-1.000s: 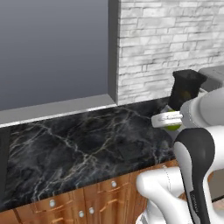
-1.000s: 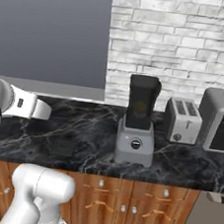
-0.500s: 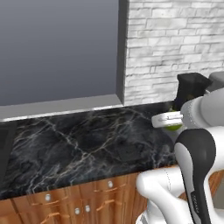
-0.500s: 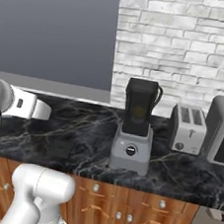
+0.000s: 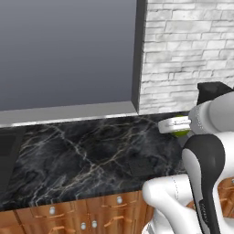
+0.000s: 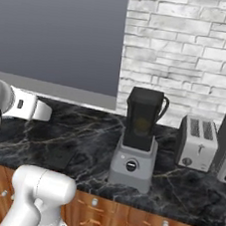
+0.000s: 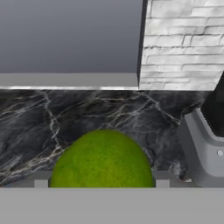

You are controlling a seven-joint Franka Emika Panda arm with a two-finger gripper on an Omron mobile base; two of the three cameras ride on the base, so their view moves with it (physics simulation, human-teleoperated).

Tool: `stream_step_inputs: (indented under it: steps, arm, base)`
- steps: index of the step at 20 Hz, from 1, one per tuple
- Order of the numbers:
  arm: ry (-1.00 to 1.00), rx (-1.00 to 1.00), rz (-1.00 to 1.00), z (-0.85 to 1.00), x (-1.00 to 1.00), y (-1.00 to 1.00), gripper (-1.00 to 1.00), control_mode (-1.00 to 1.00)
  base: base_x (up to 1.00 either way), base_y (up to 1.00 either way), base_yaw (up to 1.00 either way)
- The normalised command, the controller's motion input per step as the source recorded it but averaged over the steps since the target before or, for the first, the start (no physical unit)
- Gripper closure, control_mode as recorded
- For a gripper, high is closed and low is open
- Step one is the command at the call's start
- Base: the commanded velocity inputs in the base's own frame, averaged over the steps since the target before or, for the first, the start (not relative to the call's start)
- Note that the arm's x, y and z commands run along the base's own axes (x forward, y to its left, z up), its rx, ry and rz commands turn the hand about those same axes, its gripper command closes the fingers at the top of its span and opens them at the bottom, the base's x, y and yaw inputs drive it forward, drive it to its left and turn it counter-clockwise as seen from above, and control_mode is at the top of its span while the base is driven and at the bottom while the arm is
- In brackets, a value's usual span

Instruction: Grab the lemon and lime from the fridge, place them in the blender, close the lid, and turn on the blender to create a marinade.

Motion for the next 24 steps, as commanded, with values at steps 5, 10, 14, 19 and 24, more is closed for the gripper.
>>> stream_step_inputs:
  steps: [5, 10, 14, 19, 24]
  arm:
    - [0.0, 0.0, 0.0, 0.0, 0.0, 0.0, 1.0, 1.0]
    - [0.0, 0.0, 0.0, 0.0, 0.0, 0.0, 1.0, 1.0]
    - [0.0, 0.0, 0.0, 0.0, 0.0, 0.0, 1.0, 1.0]
    - [-0.02, 0.0, 0.0, 0.12, 0.0, -0.2, 1.0, -1.0]
    - [0.0, 0.0, 0.0, 0.78, 0.18, -0.89, 1.0, -1.0]
  base:
    - [0.27, -0.03, 0.05]
    - [0.03, 0.0, 0.01]
    - [0.0, 0.0, 0.0]
    - [0.0, -0.12, 0.0]
    - [0.0, 0.0, 0.0]
